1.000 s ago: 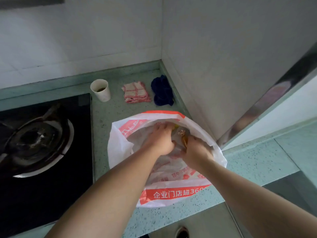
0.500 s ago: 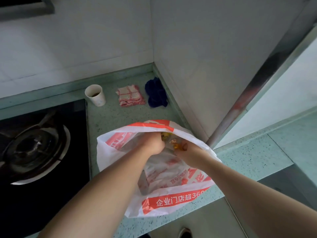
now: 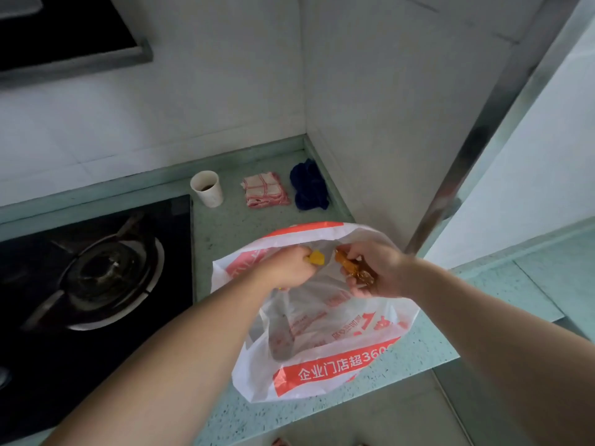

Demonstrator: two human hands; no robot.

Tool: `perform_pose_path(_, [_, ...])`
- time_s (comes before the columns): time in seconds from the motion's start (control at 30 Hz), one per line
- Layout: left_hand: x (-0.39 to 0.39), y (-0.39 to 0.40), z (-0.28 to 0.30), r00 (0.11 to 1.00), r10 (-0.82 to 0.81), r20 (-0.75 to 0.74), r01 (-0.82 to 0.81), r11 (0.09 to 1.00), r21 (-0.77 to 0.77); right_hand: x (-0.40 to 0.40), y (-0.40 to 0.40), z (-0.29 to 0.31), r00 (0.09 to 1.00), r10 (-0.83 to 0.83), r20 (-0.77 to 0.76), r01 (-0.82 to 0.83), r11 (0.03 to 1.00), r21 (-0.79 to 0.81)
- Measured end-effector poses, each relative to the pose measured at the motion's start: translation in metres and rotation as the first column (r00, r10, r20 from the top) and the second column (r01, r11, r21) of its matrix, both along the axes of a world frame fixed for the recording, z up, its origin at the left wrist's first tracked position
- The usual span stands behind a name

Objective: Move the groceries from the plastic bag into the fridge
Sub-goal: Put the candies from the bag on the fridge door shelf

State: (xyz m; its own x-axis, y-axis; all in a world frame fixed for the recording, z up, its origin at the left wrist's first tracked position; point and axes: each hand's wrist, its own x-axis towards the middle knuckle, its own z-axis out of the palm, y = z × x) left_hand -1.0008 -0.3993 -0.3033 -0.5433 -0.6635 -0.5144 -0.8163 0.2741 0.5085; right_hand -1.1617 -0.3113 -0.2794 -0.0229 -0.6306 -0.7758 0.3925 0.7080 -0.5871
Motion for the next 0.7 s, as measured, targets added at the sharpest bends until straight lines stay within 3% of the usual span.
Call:
perform_pose_path(0.17, [0.011,0.004,0.026,1.000,0.012,-0.010,-0.010,0.983,0.182,-0.003,0.002,0.014,0.977,0.210,-0.048,-0.212,0.976,-0.054])
perform_pose_path(0.27, [0.017,0.007,0.037,0.994,0.099,-0.053,-0.084,0.970,0.226,0.002,0.002,0.027,0.976,0.204,-0.076,-0.213,0.967,-0.140])
perform_pose_path(0.5, [0.034,0.011,0.059,0.958,0.205,-0.202,-0.200,0.979,0.041,0.009,0.010,0.061,0.969,0.242,-0.050,-0.247,0.952,-0.180])
perform_pose_path(0.63, [0.026,0.011,0.078,0.945,0.133,-0.298,-0.144,0.989,-0.016,0.015,0.029,0.090,0.897,0.281,-0.343,-0.337,0.935,-0.114])
perform_pose_path(0.7, [0.021,0.016,0.085,0.939,0.125,-0.321,-0.120,0.992,0.035,0.016,0.043,0.101,0.845,0.296,-0.446,-0.371,0.924,-0.090])
